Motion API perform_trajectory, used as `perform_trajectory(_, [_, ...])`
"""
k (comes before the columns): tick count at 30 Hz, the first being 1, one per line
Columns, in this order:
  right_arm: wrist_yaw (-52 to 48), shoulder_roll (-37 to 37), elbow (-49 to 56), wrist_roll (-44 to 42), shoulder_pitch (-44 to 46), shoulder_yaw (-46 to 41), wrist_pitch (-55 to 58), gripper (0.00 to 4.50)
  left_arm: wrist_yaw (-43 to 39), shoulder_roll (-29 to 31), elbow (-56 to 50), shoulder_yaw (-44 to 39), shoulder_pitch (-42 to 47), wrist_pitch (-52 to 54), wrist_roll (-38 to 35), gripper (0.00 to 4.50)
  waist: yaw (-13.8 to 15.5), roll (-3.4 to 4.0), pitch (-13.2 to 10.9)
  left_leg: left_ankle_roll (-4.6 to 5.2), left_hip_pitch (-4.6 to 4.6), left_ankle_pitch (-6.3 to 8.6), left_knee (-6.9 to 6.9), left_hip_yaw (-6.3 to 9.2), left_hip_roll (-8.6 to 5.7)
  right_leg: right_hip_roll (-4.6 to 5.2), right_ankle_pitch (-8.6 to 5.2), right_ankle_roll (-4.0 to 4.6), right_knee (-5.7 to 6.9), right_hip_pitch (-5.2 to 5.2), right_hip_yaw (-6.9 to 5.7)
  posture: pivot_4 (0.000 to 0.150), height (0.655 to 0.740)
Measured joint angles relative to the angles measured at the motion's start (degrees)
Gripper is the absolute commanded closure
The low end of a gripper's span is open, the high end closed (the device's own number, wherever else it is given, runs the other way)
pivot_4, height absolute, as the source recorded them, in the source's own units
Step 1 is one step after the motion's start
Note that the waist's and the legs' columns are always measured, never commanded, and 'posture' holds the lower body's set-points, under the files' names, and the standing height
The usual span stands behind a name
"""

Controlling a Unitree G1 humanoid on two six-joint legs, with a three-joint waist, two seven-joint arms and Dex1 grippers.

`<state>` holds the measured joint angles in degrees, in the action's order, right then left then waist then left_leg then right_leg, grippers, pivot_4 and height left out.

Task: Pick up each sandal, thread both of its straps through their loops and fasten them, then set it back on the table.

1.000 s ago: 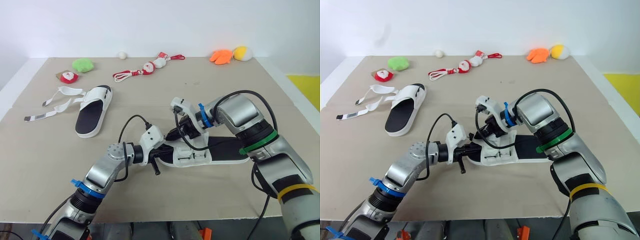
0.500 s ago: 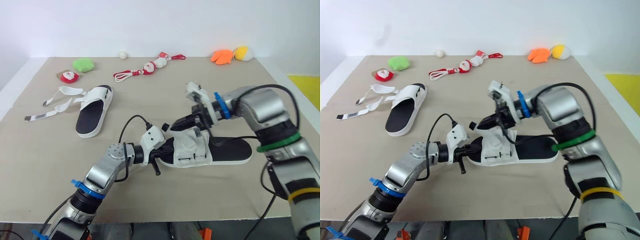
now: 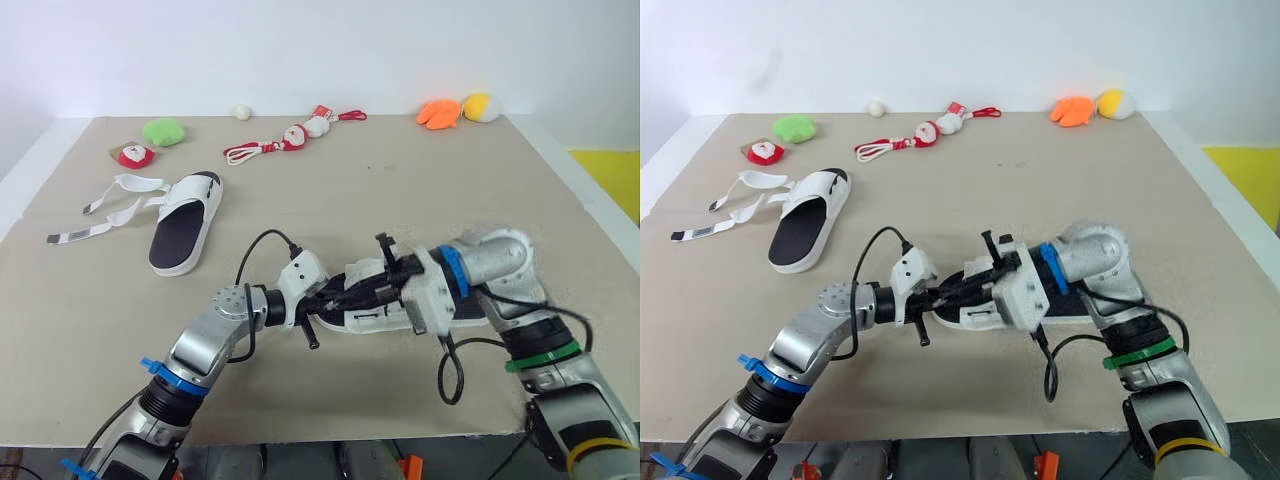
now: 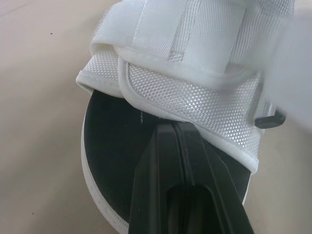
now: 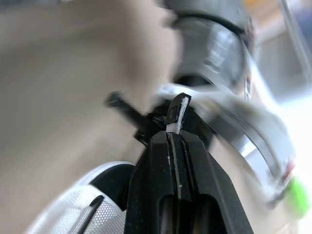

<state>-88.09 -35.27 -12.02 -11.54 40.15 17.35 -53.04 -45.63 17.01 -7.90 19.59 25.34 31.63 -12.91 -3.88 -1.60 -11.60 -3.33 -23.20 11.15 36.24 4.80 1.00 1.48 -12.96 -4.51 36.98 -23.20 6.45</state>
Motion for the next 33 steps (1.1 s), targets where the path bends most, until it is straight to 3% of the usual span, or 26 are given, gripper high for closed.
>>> perform_trajectory(5, [2.9, -5.1, -10.8, 4.3, 5.7, 9.6, -29.2, 4.45, -0.1, 0.1, 0.0, 0.1, 0.0, 0.0, 0.0, 4.5, 0.0, 0.0, 0.0, 0.0, 0.06, 0.0, -0.02, 0.01, -0.01, 0.01, -0.02, 0.23, 0.0, 0.04, 0.03, 0.15, 0.74])
perform_trajectory(12, [14.0, -11.5, -11.4, 9.9, 4.4, 17.0, -38.4, 4.45, -0.1, 0.0, -0.2, 0.4, -0.2, 0.0, 0.0, 4.5, 0.3, -0.01, 0.0, 0.0, 0.15, 0.0, -0.05, 0.03, -0.06, 0.03, -0.07, 0.41, 0.01, 0.12, 0.07, 0.15, 0.74])
perform_trajectory(15, [18.4, -14.0, -10.0, 12.3, 1.2, 18.5, -38.3, 3.52, 0.0, 0.1, -0.6, 0.3, -0.5, 0.1, 0.0, 4.5, 0.5, 0.0, 0.0, 0.0, 0.18, 0.0, -0.06, 0.02, -0.05, 0.03, -0.17, 0.58, 0.03, 0.12, 0.09, 0.15, 0.74])
perform_trajectory(21, [26.3, -19.2, -3.3, 11.5, -2.6, 18.7, -29.4, 0.41, 0.0, 0.2, -1.5, 0.7, -0.9, 0.8, -0.1, 4.5, 1.1, 0.01, 0.0, 0.01, 0.26, -0.01, -0.06, -0.01, -0.07, 0.03, -0.24, 0.74, 0.08, 0.18, 0.15, 0.15, 0.74])
perform_trajectory(22, [26.8, -20.2, -2.4, 11.2, -3.4, 18.8, -28.4, 0.06, 0.0, 0.2, -1.6, 0.8, -0.9, 0.8, -0.1, 4.5, 1.1, 0.01, 0.0, 0.01, 0.26, -0.01, -0.06, 0.0, -0.07, 0.03, -0.25, 0.74, 0.08, 0.19, 0.16, 0.15, 0.74])
perform_trajectory(30, [26.9, -29.1, 6.4, -2.3, -13.5, 18.4, -8.5, 0.06, -0.3, 0.7, -1.7, 0.8, -1.0, 1.0, -0.5, 4.5, 1.1, 0.01, 0.0, 0.03, 0.31, 0.0, -0.04, -0.06, -0.08, 0.05, -0.26, 0.75, 0.09, 0.23, 0.25, 0.15, 0.74])
perform_trajectory(33, [26.6, -35.8, 15.8, -14.4, -19.0, 17.2, 16.0, 0.06, -0.5, 0.7, -1.6, 1.0, -0.9, 1.0, -0.6, 4.5, 1.3, 0.12, 0.1, 0.05, 0.29, -0.01, -0.02, -0.06, -0.13, 0.1, -0.27, 0.74, 0.13, 0.23, 0.27, 0.15, 0.74])
